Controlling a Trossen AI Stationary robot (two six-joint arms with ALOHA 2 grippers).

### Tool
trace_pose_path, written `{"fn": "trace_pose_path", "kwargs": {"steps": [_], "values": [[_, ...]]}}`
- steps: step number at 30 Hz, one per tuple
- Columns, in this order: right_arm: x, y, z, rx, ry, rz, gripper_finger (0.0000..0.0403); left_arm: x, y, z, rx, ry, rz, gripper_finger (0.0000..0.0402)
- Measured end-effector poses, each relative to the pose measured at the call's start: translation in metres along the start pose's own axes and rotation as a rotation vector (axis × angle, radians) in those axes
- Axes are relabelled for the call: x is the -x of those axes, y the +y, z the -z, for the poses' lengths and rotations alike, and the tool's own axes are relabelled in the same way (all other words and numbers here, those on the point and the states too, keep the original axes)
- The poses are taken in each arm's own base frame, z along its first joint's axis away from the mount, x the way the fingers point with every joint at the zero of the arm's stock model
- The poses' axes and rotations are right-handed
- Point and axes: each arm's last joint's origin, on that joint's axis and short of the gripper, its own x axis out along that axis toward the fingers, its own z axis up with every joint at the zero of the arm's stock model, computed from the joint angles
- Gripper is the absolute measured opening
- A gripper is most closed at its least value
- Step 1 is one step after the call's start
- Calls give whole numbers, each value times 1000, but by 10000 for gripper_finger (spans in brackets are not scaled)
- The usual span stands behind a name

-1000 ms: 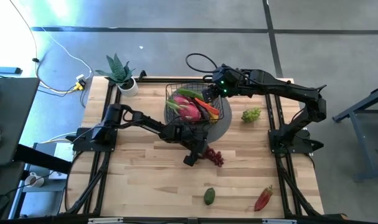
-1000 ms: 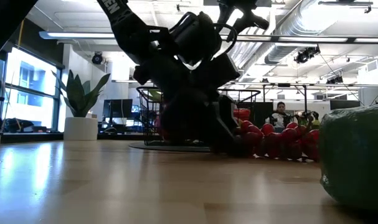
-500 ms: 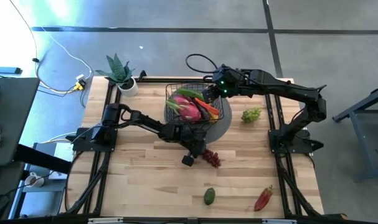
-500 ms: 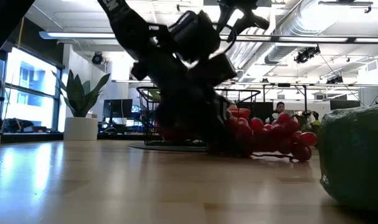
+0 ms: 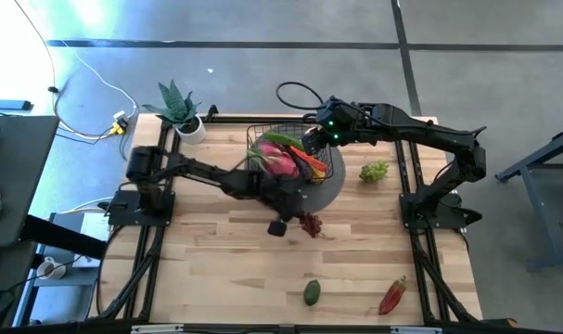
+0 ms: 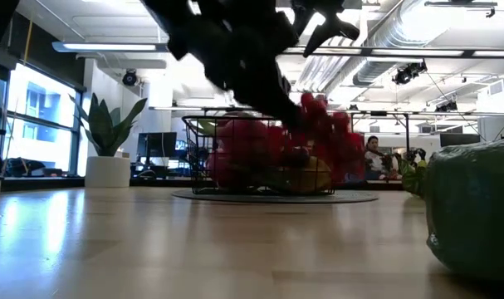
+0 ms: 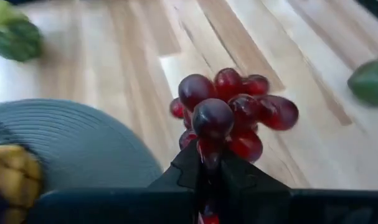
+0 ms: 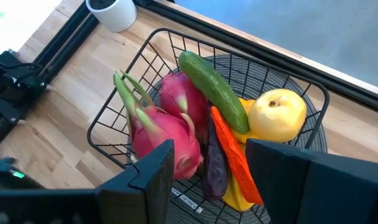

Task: Build produce basket
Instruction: Put the purple grapes into the wire basket

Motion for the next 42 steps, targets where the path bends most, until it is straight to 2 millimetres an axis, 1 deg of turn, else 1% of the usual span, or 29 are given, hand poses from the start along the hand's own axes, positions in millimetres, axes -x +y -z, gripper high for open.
{"fn": "trace_pose_path", "kwargs": {"steps": [8,12,15,22,25,29,35,39,42], "values": [[0,-1,0,17,-13,17,181,56,18,-23,41,-64,-156,10],[0,-1,-1,16,-26,33,181,82,26,-29,52,-86,-237,10],[0,-3,-3,11,-34,45,181,101,34,-30,70,-86,-304,10],[-2,-11,-9,12,-44,71,181,132,59,-26,134,-88,-490,10],[-4,-16,-12,24,-48,86,181,141,72,-23,169,-96,-554,10],[-5,-23,-17,49,-52,104,181,150,91,-11,235,-60,-628,10],[-8,-35,-25,89,-51,128,181,163,114,8,356,-11,-693,10],[-9,-42,-29,112,-43,130,181,169,122,21,440,47,-701,10],[-10,-47,-32,129,-41,138,181,170,122,28,492,82,-667,10]]}}
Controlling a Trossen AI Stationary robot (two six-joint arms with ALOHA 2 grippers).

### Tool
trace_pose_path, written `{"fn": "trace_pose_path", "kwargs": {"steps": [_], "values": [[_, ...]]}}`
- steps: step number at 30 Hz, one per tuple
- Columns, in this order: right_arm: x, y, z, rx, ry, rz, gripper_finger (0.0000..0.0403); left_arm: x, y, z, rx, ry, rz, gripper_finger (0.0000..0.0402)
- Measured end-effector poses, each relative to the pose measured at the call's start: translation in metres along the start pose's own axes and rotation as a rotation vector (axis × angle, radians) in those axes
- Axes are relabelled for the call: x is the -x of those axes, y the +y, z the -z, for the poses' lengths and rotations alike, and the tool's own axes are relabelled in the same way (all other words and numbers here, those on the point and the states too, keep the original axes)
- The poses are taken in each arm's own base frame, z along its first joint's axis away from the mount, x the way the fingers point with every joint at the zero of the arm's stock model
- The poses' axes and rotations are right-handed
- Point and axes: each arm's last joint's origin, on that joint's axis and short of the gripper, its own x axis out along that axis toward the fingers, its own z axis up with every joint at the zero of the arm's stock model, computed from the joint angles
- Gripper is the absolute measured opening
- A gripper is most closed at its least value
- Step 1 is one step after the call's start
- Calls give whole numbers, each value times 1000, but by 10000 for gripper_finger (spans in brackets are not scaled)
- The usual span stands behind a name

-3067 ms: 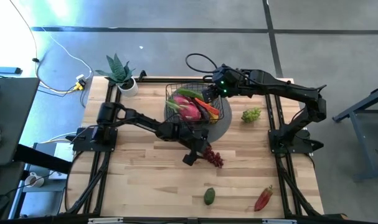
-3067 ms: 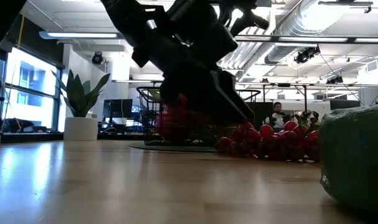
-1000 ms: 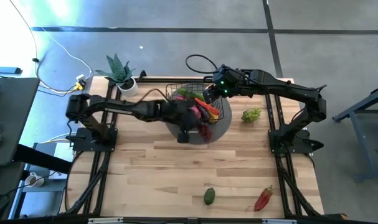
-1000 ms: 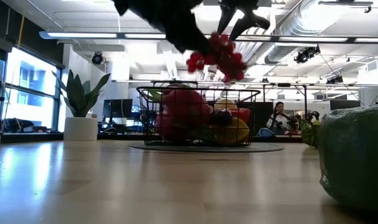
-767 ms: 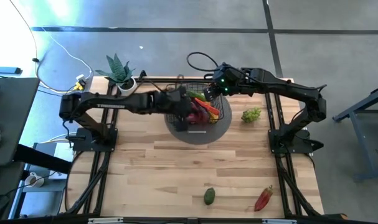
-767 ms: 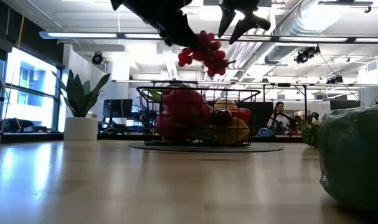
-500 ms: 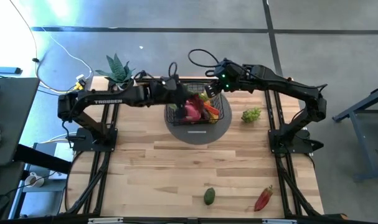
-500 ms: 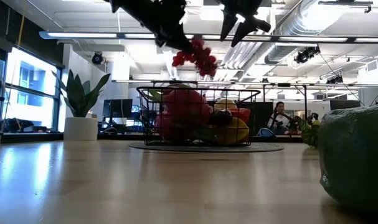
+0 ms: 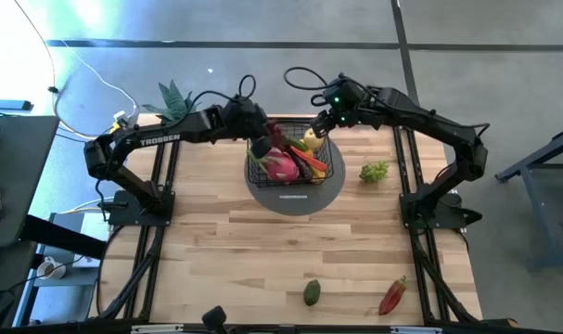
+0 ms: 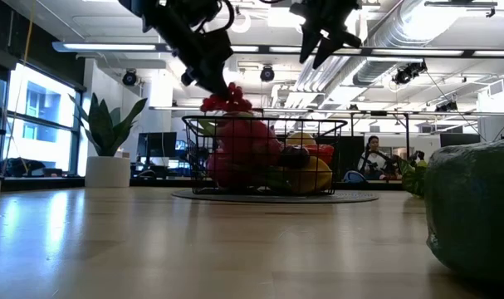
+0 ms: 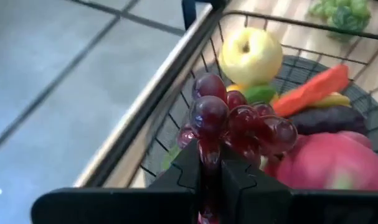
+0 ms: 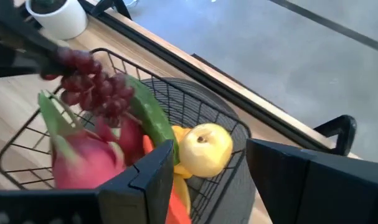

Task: Build produce basket
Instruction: Put the purple grapes into the wire basket

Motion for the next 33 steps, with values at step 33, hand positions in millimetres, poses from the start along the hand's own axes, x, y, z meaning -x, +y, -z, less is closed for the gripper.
{"fn": "trace_pose_path", "kwargs": {"steps": [33], "values": [[-8,-42,-3,103,133,61,181,-33,5,14,397,94,-86,83]]}}
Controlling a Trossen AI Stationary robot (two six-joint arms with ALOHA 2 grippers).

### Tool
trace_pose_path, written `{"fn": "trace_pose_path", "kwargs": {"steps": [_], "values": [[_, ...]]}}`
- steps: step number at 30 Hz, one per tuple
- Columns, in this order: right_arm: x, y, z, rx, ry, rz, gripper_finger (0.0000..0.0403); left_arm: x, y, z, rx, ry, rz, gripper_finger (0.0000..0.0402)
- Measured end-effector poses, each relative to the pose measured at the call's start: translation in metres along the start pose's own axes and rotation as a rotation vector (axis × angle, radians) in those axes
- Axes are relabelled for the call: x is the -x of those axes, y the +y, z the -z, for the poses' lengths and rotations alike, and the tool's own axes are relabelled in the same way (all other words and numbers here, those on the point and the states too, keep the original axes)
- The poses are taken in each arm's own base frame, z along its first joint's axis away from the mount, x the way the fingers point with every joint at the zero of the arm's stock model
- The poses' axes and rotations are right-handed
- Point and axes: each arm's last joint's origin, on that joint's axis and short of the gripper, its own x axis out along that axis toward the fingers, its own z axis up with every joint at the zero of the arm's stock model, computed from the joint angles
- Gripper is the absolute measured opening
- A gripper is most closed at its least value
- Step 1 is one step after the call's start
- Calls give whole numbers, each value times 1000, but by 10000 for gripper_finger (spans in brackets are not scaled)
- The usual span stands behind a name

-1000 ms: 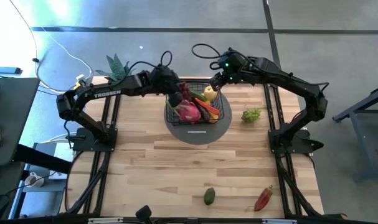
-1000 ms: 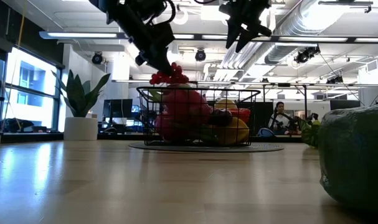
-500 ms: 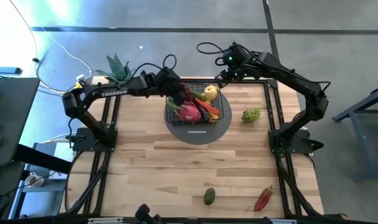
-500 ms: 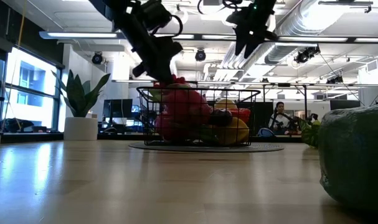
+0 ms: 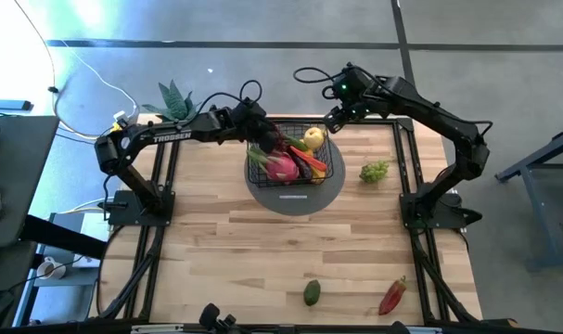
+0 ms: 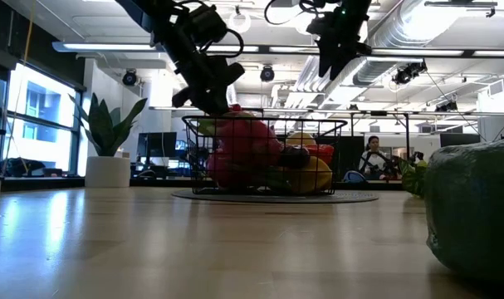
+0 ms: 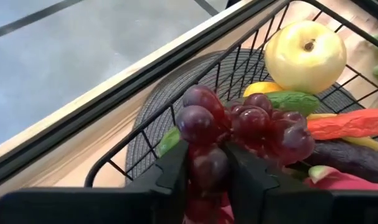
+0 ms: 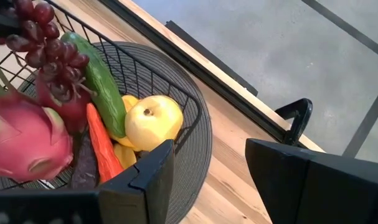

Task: Build produce basket
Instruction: Put the purple grapes into the wire basket, then put the green grapes into the wire basket

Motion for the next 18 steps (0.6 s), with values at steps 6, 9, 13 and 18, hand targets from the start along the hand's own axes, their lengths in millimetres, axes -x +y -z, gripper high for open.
{"fn": "trace_pose_path", "kwargs": {"steps": [6,9,13,18], "values": [[0,0,2,1,18,4,181,0,0,0,6,4,11,126],[0,-1,3,-11,34,8,181,0,0,0,8,5,15,149],[0,-1,5,-40,48,12,181,2,0,-1,6,-1,17,176],[0,-1,6,-97,60,13,181,11,2,-5,-51,-26,24,198]]}}
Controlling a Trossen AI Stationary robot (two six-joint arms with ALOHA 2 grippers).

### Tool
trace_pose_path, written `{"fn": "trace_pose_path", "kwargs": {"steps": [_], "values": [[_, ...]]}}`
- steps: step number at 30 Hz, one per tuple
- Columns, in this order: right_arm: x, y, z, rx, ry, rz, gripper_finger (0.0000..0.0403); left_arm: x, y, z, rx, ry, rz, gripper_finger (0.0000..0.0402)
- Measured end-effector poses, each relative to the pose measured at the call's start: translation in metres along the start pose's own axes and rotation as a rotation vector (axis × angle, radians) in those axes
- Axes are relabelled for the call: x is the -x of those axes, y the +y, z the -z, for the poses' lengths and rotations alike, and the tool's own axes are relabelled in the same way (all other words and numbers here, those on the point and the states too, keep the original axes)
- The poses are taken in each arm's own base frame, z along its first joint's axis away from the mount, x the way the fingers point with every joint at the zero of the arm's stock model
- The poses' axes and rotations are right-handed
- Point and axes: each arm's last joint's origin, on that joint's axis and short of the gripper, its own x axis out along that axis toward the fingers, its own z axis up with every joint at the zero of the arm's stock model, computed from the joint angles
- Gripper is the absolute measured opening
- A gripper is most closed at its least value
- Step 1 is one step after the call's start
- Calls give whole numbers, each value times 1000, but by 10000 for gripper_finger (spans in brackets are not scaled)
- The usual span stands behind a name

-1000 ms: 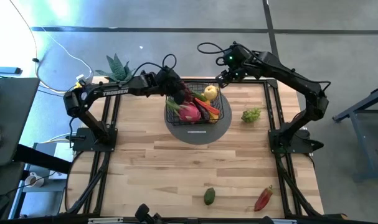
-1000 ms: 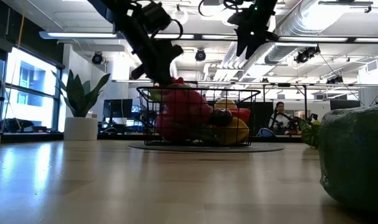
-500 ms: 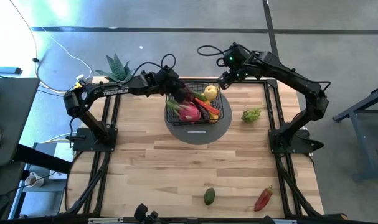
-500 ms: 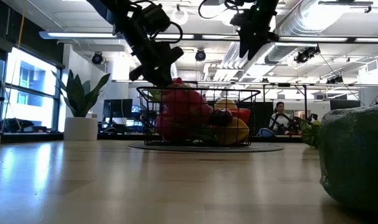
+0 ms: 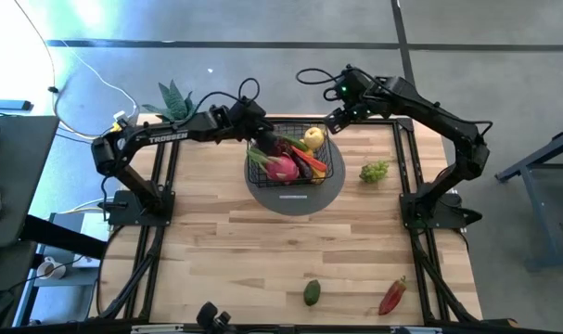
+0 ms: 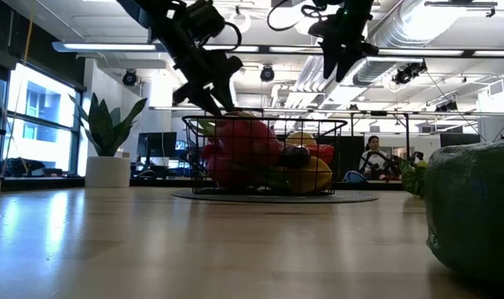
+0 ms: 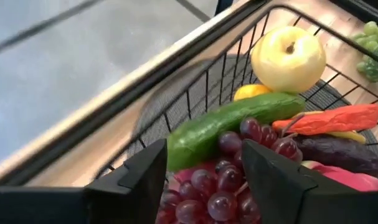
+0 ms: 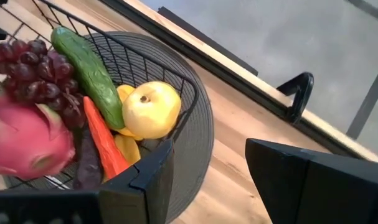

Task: Build produce basket
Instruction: Put the green grapes into the wire basket

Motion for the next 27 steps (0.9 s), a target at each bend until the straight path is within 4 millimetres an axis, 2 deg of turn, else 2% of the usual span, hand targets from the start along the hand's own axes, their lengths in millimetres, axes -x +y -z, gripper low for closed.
{"fn": "trace_pose_path", "kwargs": {"steps": [9,17,27], "values": [[0,0,5,-161,73,-36,181,25,12,-12,-159,-71,40,198],[1,-1,12,-277,150,-26,181,46,29,-21,-284,-137,4,198],[5,3,24,-323,242,18,181,59,44,-26,-341,-173,-39,197]]}}
